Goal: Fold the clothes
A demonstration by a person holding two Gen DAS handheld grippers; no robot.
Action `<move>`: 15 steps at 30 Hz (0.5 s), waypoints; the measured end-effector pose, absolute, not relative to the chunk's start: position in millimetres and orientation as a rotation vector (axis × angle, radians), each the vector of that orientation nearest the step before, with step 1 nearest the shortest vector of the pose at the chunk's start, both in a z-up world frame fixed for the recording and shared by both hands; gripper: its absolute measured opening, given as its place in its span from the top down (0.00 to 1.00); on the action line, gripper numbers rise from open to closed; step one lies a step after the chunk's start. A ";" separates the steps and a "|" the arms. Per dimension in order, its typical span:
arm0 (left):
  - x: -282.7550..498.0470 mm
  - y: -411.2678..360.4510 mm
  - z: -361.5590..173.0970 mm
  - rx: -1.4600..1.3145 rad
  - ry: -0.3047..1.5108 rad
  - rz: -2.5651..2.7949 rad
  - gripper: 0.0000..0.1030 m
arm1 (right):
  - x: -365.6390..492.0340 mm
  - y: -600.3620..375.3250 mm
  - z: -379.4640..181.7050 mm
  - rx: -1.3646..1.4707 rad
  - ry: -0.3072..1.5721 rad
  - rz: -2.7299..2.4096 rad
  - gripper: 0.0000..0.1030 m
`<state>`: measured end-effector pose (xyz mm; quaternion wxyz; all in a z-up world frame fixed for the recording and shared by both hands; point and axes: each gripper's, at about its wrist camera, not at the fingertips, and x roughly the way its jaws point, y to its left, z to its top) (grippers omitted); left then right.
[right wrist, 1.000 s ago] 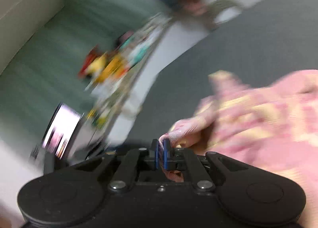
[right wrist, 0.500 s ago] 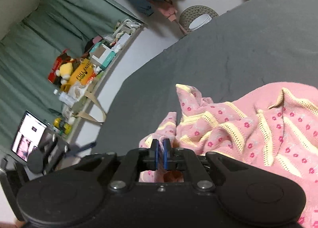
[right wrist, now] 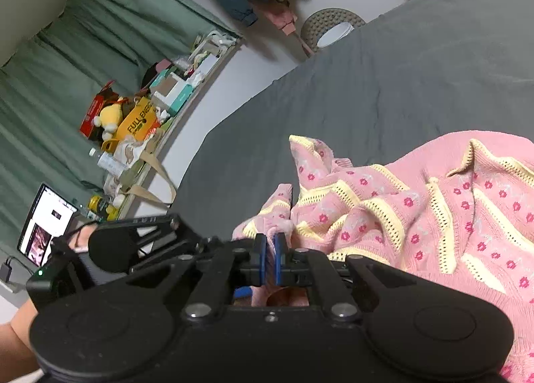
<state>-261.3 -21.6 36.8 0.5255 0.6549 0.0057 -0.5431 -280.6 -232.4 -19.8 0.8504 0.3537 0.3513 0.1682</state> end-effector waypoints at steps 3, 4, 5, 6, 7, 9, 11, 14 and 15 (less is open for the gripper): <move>-264.0 -22.1 39.0 1.571 -0.020 -1.295 0.58 | -281.3 -230.0 -18.9 0.725 0.743 0.362 0.94; -265.1 -21.2 41.5 1.564 -0.030 -1.302 0.58 | -281.4 -229.4 -18.8 0.722 0.744 0.365 0.94; -265.9 -20.6 43.1 1.565 -0.030 -1.310 0.58 | -281.5 -228.8 -18.7 0.720 0.745 0.369 0.94; -266.6 -19.9 43.8 1.577 -0.030 -1.314 0.58 | -281.6 -228.4 -18.6 0.717 0.745 0.368 0.94; -267.4 -19.2 44.4 1.590 -0.030 -1.318 0.58 | -281.4 -228.3 -18.8 0.716 0.746 0.372 0.94; -268.3 -19.4 40.9 1.625 -0.028 -1.318 0.58 | -281.1 -227.9 -18.5 0.714 0.749 0.380 0.94; -269.3 -20.1 36.1 1.655 -0.031 -1.317 0.58 | -281.0 -226.4 -18.5 0.710 0.751 0.389 0.92; -270.2 -22.7 26.8 1.677 -0.040 -1.314 0.58 | -281.2 -224.2 -18.5 0.692 0.761 0.367 0.91; -270.0 -24.0 23.5 1.672 -0.040 -1.313 0.58 | -281.3 -223.4 -18.5 0.686 0.765 0.360 0.90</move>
